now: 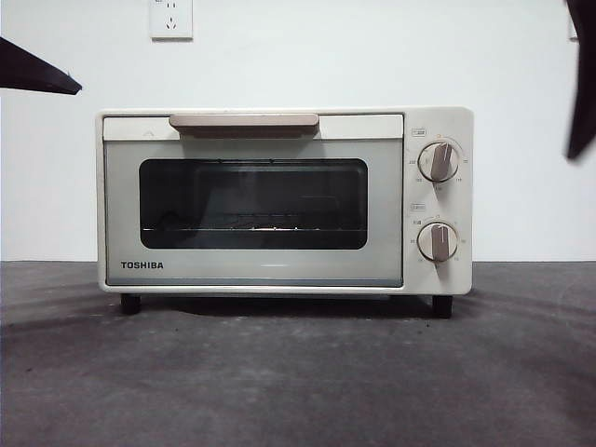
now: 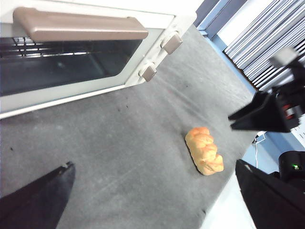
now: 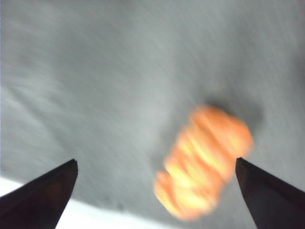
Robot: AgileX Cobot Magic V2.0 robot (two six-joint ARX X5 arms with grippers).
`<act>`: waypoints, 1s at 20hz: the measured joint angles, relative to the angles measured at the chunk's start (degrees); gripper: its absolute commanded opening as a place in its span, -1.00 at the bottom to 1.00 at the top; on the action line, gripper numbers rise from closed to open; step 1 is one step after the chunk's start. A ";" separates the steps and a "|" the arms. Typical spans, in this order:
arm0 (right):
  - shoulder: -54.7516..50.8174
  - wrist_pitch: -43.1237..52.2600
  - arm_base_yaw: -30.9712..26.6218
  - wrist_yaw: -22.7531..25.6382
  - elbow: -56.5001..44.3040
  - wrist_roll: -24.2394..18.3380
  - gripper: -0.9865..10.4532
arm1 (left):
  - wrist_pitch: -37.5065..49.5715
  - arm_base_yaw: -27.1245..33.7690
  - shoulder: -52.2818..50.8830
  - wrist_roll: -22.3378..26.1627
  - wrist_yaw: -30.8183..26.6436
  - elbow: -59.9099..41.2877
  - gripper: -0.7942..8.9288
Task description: The left arm flap open the oven, the right arm pick bread and place it into oven, the left arm flap close the oven
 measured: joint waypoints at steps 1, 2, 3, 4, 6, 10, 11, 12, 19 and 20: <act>1.66 -0.92 0.68 1.16 0.00 0.63 0.15 | 0.90 0.00 0.00 0.04 0.00 0.00 0.70; 3.28 -0.87 1.60 2.86 -0.04 1.29 0.15 | 1.92 0.00 0.00 0.07 -0.07 0.00 0.70; 5.01 -0.26 2.54 5.09 -0.28 1.84 0.15 | 3.02 0.00 0.00 0.09 -0.46 0.00 0.66; 6.88 0.35 3.28 7.32 -0.68 2.25 0.15 | 4.13 0.00 0.00 0.09 -1.16 0.00 0.55; 10.80 1.31 3.74 9.20 -1.40 2.64 0.15 | 4.76 0.00 0.00 0.07 -2.51 0.00 0.11; 16.70 5.70 3.72 9.29 -3.39 2.86 0.15 | 5.22 0.00 0.00 0.09 -2.64 0.02 -0.22; 17.84 6.51 3.72 9.29 -4.13 2.86 0.15 | 5.20 -0.02 0.00 0.09 -2.84 0.02 -0.23; 18.82 6.84 3.72 9.29 -4.96 2.86 0.15 | 5.20 -0.22 0.00 0.09 -3.19 0.02 -0.27; 21.16 8.98 3.72 8.09 -6.05 2.82 -0.78 | 5.16 -3.10 1.27 2.32 -7.37 2.05 -0.75; 21.07 8.96 3.72 7.65 -6.05 2.82 -0.80 | 5.18 -3.58 2.19 2.71 -8.76 3.10 -0.79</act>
